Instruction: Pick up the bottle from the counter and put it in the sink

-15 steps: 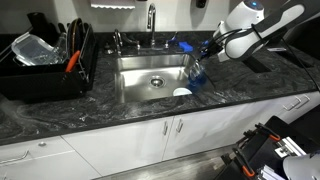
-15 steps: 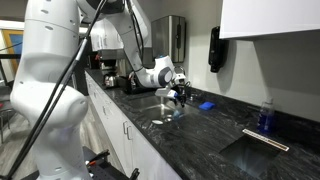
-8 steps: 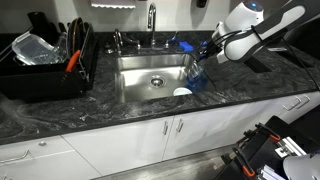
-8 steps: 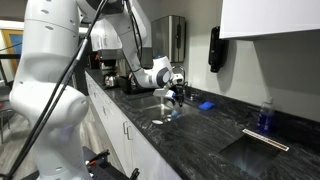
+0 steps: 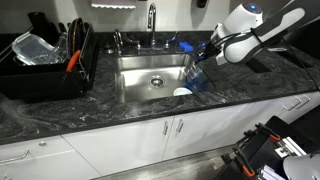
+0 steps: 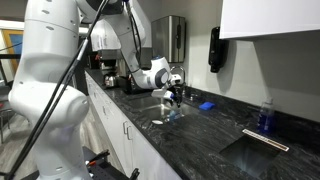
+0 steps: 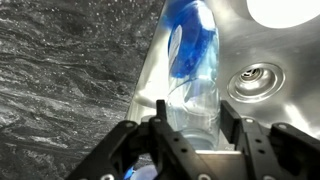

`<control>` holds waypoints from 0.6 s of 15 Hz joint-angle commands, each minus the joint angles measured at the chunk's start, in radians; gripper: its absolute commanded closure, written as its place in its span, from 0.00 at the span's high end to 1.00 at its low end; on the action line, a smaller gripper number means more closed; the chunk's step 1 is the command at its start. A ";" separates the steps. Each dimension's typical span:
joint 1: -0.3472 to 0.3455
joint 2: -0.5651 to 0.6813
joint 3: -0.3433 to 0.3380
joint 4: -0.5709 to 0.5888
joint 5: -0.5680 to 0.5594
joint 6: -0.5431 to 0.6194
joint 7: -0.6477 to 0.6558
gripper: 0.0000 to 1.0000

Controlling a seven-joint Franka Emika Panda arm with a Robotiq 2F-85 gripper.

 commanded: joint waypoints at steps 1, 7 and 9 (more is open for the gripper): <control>0.010 -0.030 -0.014 -0.030 -0.016 0.025 0.004 0.28; 0.010 -0.029 -0.013 -0.030 -0.015 0.019 0.002 0.28; 0.015 -0.029 -0.017 -0.030 -0.018 0.014 0.006 0.78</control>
